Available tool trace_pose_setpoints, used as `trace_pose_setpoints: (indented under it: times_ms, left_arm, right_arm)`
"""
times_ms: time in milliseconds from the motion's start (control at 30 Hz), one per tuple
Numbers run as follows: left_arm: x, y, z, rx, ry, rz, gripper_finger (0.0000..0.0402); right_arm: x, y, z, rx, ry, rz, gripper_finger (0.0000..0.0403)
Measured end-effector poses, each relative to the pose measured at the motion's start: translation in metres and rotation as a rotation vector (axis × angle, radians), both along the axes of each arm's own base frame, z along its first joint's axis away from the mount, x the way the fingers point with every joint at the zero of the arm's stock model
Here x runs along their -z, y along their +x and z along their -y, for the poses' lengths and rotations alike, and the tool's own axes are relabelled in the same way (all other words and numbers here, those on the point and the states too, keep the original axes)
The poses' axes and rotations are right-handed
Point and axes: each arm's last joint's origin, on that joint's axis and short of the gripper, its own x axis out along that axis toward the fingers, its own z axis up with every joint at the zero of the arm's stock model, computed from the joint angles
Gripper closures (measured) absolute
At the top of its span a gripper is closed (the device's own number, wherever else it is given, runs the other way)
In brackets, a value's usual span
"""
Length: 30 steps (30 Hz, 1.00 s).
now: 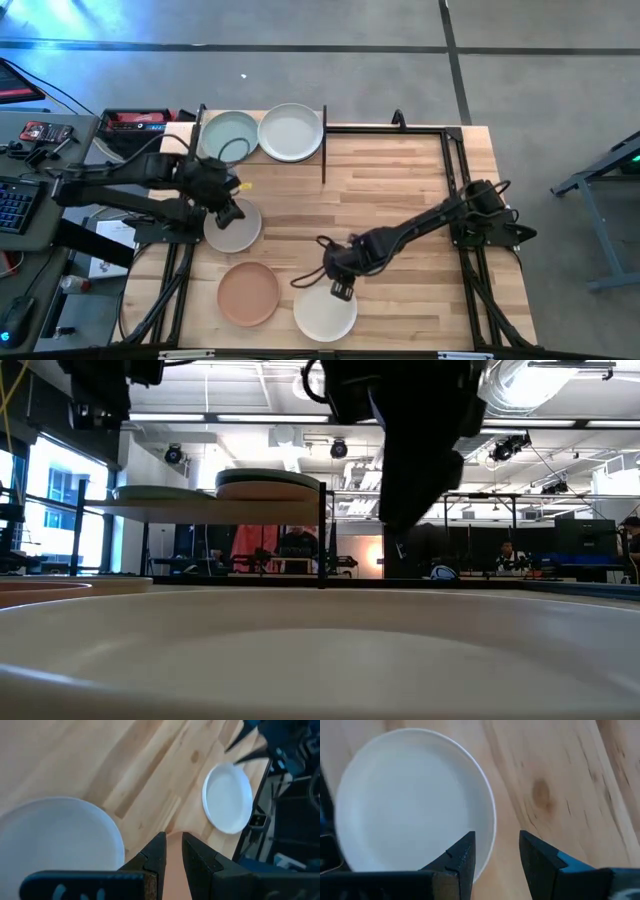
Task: Place and stack plates onto a shelf
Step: Stack the orange plate into the blue plate on the shelf
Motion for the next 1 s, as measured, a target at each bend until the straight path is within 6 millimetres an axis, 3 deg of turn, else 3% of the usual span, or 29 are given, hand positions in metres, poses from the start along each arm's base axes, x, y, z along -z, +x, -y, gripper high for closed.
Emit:
trace_pose_setpoints:
  times_ms: [400, 767, 1000]
  left_arm:
    - [0.026, 0.007, 0.027, 0.111, -0.054, -0.008, 0.0353]
    - [0.075, 0.009, 0.064, 0.375, -0.001, -0.093, 0.0353]
    - [0.102, 0.013, 0.078, 0.421, 0.078, -0.156, 0.0353]
  right_arm:
    - [0.019, -0.011, -0.006, 0.087, -0.008, -0.018, 0.0274]
    - [0.019, -0.009, -0.006, 0.110, 0.012, -0.002, 0.0274]
    - [0.018, -0.008, -0.007, 0.109, 0.022, 0.015, 0.0274]
